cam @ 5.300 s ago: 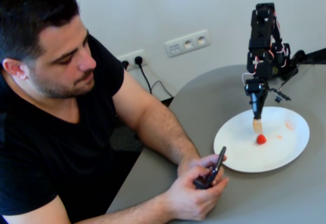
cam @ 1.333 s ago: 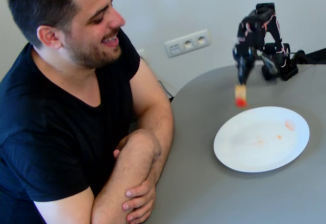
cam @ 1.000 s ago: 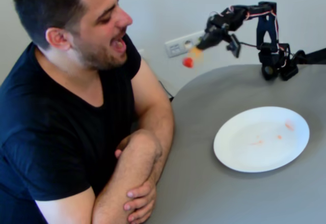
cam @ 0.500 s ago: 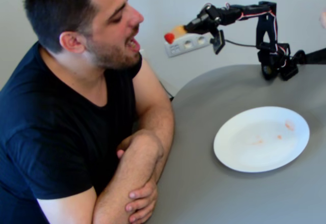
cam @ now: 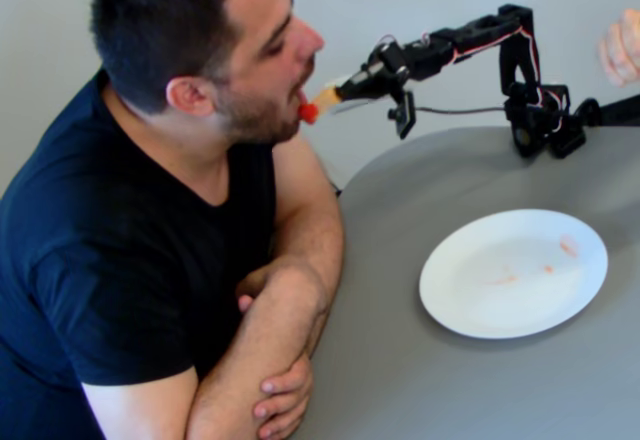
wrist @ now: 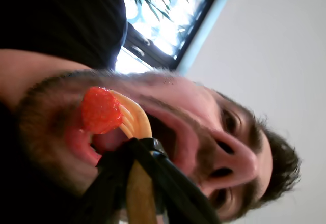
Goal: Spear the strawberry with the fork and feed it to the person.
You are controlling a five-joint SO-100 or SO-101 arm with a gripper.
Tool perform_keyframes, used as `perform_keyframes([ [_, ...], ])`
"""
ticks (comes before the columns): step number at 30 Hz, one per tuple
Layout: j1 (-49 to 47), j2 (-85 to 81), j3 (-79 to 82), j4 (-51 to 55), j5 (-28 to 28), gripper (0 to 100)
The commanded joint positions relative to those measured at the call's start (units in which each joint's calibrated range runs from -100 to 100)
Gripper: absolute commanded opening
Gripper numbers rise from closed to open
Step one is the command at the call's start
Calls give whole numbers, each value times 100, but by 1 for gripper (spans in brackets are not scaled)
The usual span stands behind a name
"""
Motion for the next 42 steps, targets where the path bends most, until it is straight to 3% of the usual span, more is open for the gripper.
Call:
perform_keyframes([
  [1,111,-4,-65,-331,-24,1],
  [18,-31,-241,-47,35,-76,1],
  [19,-128,-334,-137,983,-485,1],
  [24,-986,-1740,-38,3159,-1104,1],
  [26,-1591,-2308,-38,4665,-1581,1],
  [28,-1800,-2477,-20,5300,-1854,1],
  [29,-1919,-2731,269,5735,-2084,1],
  [33,-2151,-3570,1252,5840,-2231,1],
  [35,-2703,-5273,3145,5761,-2352,1],
  [39,-2740,-7585,6094,4578,-2310,1],
  [42,-3009,-9229,8015,3969,-1985,1],
])
